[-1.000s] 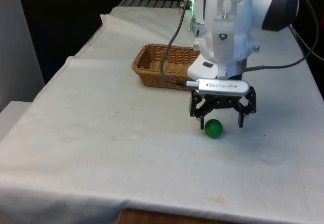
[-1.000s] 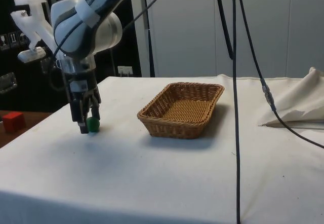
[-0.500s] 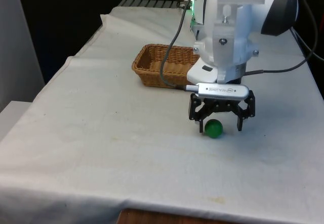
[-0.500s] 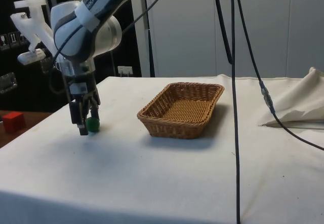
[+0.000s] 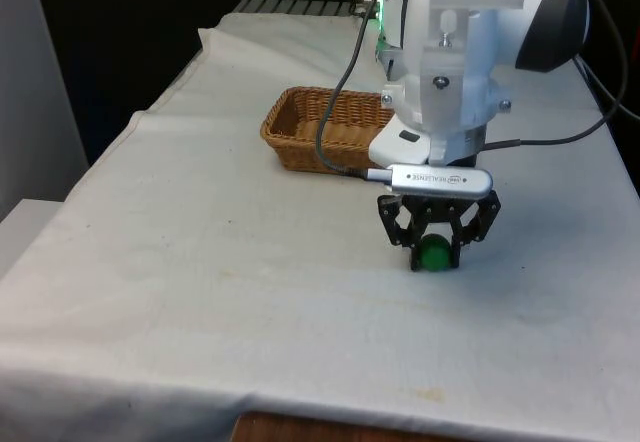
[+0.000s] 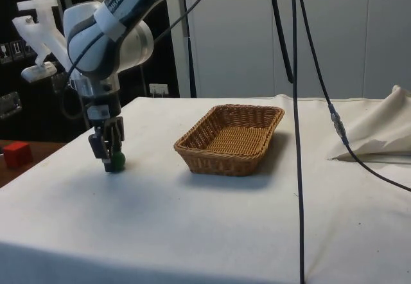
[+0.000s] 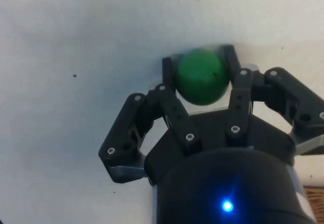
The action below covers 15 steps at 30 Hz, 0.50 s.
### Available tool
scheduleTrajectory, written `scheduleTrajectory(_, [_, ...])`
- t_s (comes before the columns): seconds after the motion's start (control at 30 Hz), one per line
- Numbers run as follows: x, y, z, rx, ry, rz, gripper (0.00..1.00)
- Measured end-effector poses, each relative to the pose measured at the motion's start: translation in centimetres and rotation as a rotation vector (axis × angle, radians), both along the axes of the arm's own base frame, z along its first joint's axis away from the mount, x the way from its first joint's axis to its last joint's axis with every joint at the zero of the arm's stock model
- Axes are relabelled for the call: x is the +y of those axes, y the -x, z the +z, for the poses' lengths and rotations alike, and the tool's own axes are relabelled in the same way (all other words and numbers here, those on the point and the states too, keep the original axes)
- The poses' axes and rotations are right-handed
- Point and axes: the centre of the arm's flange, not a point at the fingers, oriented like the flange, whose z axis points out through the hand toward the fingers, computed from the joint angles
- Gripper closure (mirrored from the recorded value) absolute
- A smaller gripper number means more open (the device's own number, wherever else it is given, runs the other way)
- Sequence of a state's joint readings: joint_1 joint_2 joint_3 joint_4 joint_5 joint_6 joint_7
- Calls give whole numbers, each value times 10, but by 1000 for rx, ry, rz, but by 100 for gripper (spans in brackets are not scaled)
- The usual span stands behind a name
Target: Pick up the ball and place it into the basket.
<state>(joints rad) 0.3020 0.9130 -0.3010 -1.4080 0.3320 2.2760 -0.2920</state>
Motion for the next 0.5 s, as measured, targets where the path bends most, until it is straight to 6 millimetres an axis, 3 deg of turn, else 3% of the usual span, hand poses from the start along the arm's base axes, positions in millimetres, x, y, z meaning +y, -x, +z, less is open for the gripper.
scheduleTrajectory(0.27, [-1, -1, 4, -2, 0, -1, 100])
scheduleTrajectory(0.5, [-1, 3, 31, 6, -9, -2, 100])
